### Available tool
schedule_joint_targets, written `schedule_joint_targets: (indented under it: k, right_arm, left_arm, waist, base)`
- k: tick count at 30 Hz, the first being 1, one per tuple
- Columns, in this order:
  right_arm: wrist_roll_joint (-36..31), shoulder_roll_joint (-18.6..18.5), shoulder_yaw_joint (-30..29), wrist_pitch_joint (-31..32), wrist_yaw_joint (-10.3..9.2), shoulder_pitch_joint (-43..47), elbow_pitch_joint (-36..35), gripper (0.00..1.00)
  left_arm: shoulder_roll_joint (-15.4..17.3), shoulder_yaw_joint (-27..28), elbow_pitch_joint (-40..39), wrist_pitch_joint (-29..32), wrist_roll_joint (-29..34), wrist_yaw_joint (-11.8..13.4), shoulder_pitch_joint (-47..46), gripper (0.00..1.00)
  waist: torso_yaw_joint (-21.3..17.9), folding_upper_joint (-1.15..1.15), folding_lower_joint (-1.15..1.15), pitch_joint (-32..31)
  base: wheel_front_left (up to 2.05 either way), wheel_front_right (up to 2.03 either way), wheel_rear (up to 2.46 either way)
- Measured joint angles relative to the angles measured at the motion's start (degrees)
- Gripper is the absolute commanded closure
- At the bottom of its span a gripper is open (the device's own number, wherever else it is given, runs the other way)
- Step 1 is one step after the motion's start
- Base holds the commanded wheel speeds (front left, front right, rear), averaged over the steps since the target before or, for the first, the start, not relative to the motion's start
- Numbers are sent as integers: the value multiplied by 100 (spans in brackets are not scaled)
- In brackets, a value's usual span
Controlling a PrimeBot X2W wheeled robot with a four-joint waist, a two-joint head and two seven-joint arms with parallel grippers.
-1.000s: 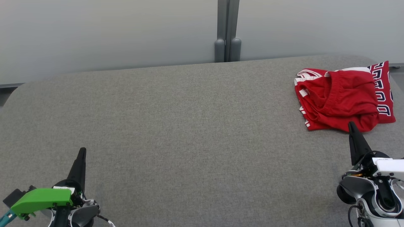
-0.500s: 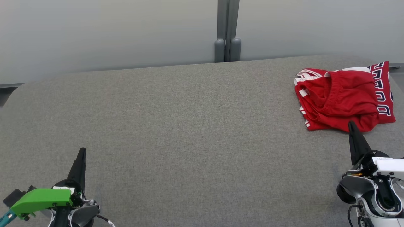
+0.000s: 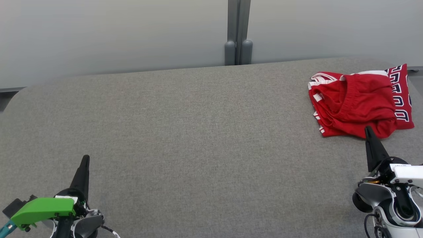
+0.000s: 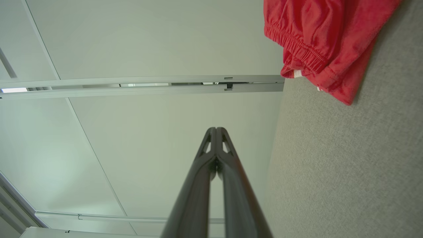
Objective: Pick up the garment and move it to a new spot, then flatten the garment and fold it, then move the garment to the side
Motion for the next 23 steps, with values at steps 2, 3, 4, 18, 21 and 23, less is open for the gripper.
schedule_joint_targets:
  k: [2, 3, 4, 18, 21, 23]
  right_arm:
    - [0, 0, 0, 0, 0, 0, 1, 100]
    - [0, 0, 0, 0, 0, 0, 1, 100]
    - [0, 0, 0, 0, 0, 0, 2, 100]
    - [0, 2, -2, 1, 40, -1, 12, 100]
    - [0, 2, -2, 1, 40, -1, 13, 100]
    - [0, 2, -2, 1, 40, -1, 14, 100]
  left_arm:
    - [0, 1, 1, 0, 0, 0, -1, 100]
    - [0, 1, 2, 0, 0, 0, -1, 100]
    - [0, 2, 3, 0, 0, 0, -1, 100]
    - [0, 5, 9, 0, 0, -1, -1, 100]
    - [0, 7, 10, 0, 0, -2, -1, 100]
    - [0, 7, 10, 0, 0, -2, -1, 100]
  waist:
    - [0, 0, 0, 0]
    - [0, 0, 0, 0]
    - [0, 0, 0, 0]
    - [0, 0, 0, 0]
    - [0, 0, 0, -1]
    - [0, 0, 0, 0]
  base:
    - [0, 0, 0]
    - [0, 0, 0]
    - [0, 0, 0]
    - [0, 0, 0]
    - [0, 0, 0]
    - [0, 0, 0]
